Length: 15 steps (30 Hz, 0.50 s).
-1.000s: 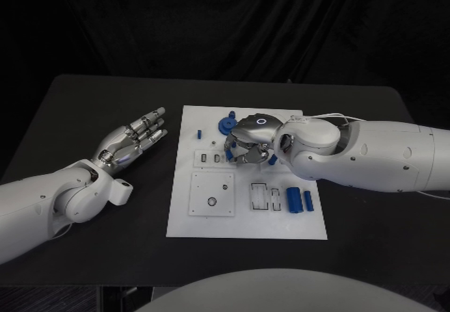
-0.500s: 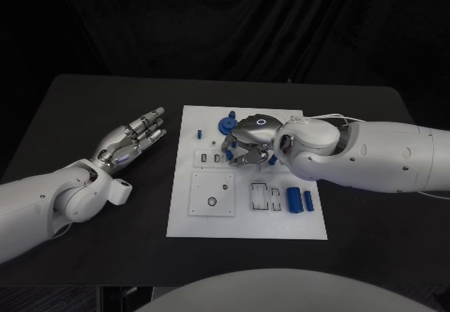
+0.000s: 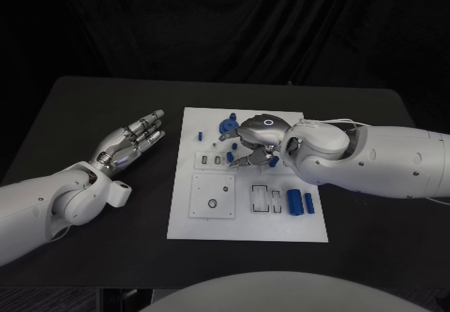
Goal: Assemble the parts on the task board
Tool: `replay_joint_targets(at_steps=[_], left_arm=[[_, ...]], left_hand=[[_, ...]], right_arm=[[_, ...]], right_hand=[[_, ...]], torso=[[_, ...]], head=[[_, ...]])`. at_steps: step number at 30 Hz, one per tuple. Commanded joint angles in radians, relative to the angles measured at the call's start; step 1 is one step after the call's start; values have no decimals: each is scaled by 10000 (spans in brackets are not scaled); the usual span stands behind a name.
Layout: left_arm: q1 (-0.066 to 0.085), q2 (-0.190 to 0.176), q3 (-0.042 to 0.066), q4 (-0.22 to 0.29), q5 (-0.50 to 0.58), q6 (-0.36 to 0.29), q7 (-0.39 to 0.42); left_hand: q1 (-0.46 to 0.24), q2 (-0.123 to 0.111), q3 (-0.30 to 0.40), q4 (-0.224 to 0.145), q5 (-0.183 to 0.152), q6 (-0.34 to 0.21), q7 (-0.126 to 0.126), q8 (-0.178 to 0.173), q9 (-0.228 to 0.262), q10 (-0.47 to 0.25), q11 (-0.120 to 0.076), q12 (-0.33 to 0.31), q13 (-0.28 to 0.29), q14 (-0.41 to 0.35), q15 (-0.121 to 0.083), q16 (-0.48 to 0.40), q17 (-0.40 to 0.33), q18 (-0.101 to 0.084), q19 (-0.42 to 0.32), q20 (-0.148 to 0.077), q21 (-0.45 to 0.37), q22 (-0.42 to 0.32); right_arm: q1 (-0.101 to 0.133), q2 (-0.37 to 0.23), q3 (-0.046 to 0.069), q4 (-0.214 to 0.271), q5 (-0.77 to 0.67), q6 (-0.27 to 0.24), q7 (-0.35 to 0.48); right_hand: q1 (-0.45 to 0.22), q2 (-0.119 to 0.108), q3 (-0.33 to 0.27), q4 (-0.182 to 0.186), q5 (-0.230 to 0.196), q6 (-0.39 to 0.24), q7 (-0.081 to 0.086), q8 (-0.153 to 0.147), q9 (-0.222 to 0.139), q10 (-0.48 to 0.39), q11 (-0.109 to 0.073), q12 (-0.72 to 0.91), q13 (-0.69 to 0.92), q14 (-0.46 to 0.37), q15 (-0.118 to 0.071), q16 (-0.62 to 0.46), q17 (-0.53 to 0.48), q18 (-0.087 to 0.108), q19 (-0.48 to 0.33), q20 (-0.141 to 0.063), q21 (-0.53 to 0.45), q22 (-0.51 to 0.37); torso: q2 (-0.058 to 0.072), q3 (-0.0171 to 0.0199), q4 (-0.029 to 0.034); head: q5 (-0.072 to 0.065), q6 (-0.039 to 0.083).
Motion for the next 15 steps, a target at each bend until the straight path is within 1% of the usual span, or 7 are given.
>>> replay_joint_targets(at_steps=[1,3,8,12,13,14,15], left_arm=[[32,-83,9,154,2,-588,882],[100,-125,9,207,2,-703,900],[578,-135,9,245,2,-915,891],[938,-99,9,245,3,-1029,838],[953,-96,9,244,3,-1034,833],[1024,-75,9,234,3,-1055,803],[1076,-54,9,222,3,-1066,773]], left_hand=[[7,28,31,57,18,59,50,41,12,-29,-6,-25,-5,-5,-69,-36,-12,101,-33,-19,-26,-4],[-17,18,31,115,-14,129,79,51,19,-17,-17,-22,-2,-5,-78,-36,-12,104,-24,-21,-20,0],[-48,12,26,177,-66,153,88,51,19,-7,-8,-20,0,-5,-60,-36,-12,107,-9,-13,-8,7],[-156,11,-13,264,-230,193,100,47,19,-2,-32,-20,0,-5,-12,-36,-12,109,5,-6,3,13],[-163,12,-15,266,-239,194,99,46,19,-2,-34,-20,0,-5,-9,-36,-12,109,6,-6,3,14],[-233,30,-41,279,-316,180,66,40,15,-4,-40,-21,-1,-5,8,-36,-12,110,14,-6,10,17],[-385,63,-107,283,-455,143,-74,29,8,-7,8,-22,-2,-5,14,-36,-12,110,22,-10,17,20]], right_arm=[[62,-223,6,241,-58,-1369,295],[132,-377,6,374,-55,-1754,401],[385,-838,7,708,20,-3054,784],[577,-1071,4,730,209,-3596,1060],[584,-1078,4,725,222,-3607,1071],[611,-1112,2,694,297,-3651,1138],[628,-1133,0,660,364,-3671,1203]], right_hand=[[47,-133,16,191,-46,-239,-11,-55,-127,886,-95,-62,2507,674,-80,-9,962,71,30,-63,-61,1387],[37,-143,16,241,-46,-364,-16,-68,-187,890,-98,-58,2510,677,-83,8,978,69,35,-68,-54,1394],[192,-15,135,223,-39,-693,-55,-86,-358,862,-127,-84,2487,686,-103,42,1010,61,50,-84,-25,1418],[427,141,249,192,-21,-412,-109,-25,-354,889,-162,-61,2508,687,-124,52,1021,50,72,-97,21,1453],[427,141,249,192,-21,-412,-109,-25,-354,889,-162,-61,2508,687,-124,52,1021,50,72,-97,21,1453],[427,141,249,192,-21,-412,-109,-25,-354,889,-162,-61,2508,687,-124,52,1021,50,72,-97,21,1453],[421,150,245,203,-27,-353,-113,-13,-348,887,-166,-63,2506,683,-127,35,1007,51,72,-99,20,1455]], torso=[[-3,9,-8],[-10,17,-10],[-97,35,-2],[-274,101,-24],[-274,101,-24],[-326,123,-28],[-433,175,-52]], head=[[57,198],[58,291],[69,536],[91,624],[91,624],[102,636],[120,608]])
